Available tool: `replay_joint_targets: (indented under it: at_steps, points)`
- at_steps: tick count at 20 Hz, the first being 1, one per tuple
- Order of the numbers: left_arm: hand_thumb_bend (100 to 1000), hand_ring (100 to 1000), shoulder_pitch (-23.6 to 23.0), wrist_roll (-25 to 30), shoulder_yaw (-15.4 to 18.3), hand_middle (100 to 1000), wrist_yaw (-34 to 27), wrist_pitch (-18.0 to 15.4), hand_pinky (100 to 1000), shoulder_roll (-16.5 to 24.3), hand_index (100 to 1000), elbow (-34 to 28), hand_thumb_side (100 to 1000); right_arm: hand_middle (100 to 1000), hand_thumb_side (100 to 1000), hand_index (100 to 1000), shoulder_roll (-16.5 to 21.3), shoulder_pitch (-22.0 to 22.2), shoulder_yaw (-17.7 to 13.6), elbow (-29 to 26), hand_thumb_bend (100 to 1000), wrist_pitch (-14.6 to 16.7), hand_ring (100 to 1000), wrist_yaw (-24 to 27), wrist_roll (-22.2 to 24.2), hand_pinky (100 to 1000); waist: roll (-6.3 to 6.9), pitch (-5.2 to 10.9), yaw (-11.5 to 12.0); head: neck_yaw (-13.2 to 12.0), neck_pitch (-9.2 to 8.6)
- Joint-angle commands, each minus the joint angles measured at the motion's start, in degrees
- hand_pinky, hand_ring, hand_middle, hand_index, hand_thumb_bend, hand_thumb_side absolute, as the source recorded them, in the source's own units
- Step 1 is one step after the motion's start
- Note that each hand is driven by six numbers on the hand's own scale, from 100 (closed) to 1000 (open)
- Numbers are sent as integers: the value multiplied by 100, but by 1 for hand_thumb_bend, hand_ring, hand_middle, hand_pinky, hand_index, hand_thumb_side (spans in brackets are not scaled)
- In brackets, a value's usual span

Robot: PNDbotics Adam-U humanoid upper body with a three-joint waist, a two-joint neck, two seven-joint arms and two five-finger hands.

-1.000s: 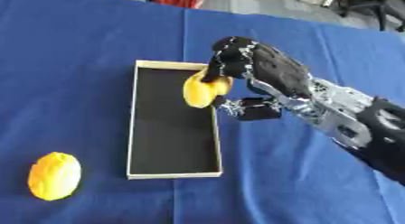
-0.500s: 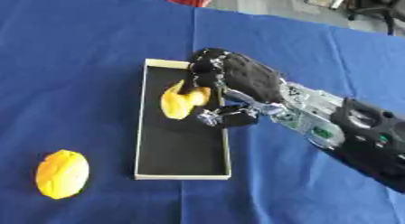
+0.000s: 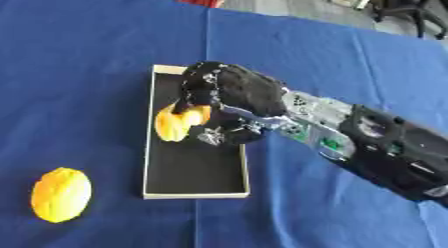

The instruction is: Pick up objects on the table and place them in the box.

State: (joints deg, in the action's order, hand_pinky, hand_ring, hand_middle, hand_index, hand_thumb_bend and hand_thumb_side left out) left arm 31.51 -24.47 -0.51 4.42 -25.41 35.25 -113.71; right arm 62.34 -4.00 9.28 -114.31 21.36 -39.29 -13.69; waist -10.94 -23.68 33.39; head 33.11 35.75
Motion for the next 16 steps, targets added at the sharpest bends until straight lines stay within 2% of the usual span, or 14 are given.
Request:
replay_joint_targets:
  at_steps: [1, 2, 3, 6, 12, 16]
  points:
    - [100, 749, 28, 28, 19, 744, 10, -1, 906, 104, 865, -88, 569, 830, 332, 893, 85, -42, -62, -28, 139, -23, 888, -128, 134, 804, 63, 107, -17, 1, 23]
    - [100, 749, 20, 40, 14, 744, 6, 5, 906, 102, 865, -88, 569, 847, 357, 902, 88, -53, -91, -28, 140, -21, 901, -126, 107, 811, 69, 110, -23, -5, 31]
    - [100, 749, 11, 50, 10, 744, 1, 11, 907, 96, 865, -88, 570, 876, 494, 927, 95, -64, -141, -28, 100, -37, 923, -104, 37, 825, 79, 116, -33, -7, 45]
    - [100, 749, -18, 72, 6, 744, -18, 28, 908, 79, 865, -88, 569, 878, 558, 949, 132, -68, -299, -28, 100, -78, 927, 94, -291, 820, 104, 133, -62, -27, 64]
    - [100, 748, -93, 111, 0, 744, -48, 61, 908, 80, 866, -88, 569, 882, 459, 952, 264, 50, -657, -28, 100, 119, 919, 682, -788, 813, 169, 192, -166, -135, 93]
    - [100, 749, -170, 102, 19, 744, -42, 80, 908, 101, 866, -88, 569, 882, 408, 950, 285, 300, -949, -28, 100, 367, 918, 948, -1026, 813, 234, 248, -300, -431, 101]
